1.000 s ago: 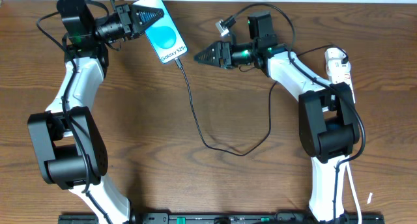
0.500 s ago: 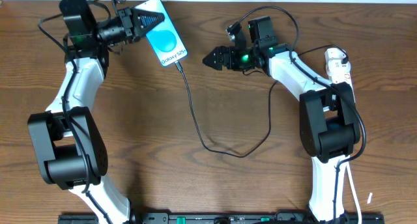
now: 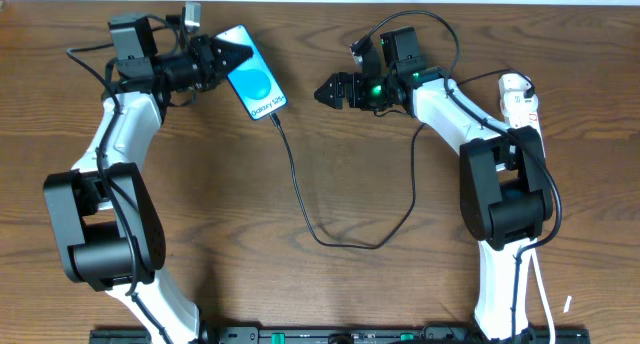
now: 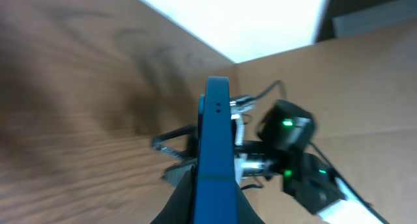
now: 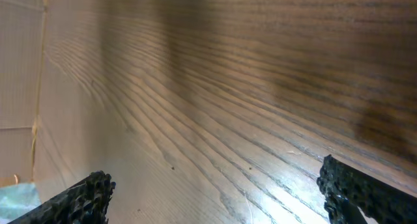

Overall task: Plug charger to phone and switch on socket
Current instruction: 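Open the right gripper and pull it back from the phone, then lower the cabled phone toward the table with the left gripper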

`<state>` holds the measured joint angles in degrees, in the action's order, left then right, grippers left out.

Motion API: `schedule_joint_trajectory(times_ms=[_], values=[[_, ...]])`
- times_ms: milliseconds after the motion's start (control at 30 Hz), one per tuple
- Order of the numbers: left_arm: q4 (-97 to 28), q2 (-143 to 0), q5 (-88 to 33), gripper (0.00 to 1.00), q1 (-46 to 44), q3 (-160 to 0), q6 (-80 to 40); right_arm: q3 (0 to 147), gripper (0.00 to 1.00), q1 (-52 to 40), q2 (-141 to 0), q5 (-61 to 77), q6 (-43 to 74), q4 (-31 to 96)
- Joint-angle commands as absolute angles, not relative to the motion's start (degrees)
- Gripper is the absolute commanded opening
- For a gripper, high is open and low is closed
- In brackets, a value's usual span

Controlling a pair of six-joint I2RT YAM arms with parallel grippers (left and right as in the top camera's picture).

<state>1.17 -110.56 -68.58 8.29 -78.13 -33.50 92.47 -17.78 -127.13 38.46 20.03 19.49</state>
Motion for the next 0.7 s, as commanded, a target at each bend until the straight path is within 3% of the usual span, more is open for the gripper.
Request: schedule_joint_trajectory(times_ms=[0, 300, 667], values=[[-3.5, -108.7, -63.0, 0.08, 8.4, -78.3, -27.0, 92.9, 0.99, -17.3, -127.5, 37.6, 18.3, 19.8], [-13.0, -108.7, -54.5, 0.07, 8.4, -77.8, -21.6, 92.9, 0.99, -17.3, -127.5, 37.6, 18.1, 19.8], [-14.6, -110.4, -49.8, 0.07, 8.4, -76.9, -20.6, 92.9, 0.99, -17.3, -127.5, 37.6, 18.1, 19.8]])
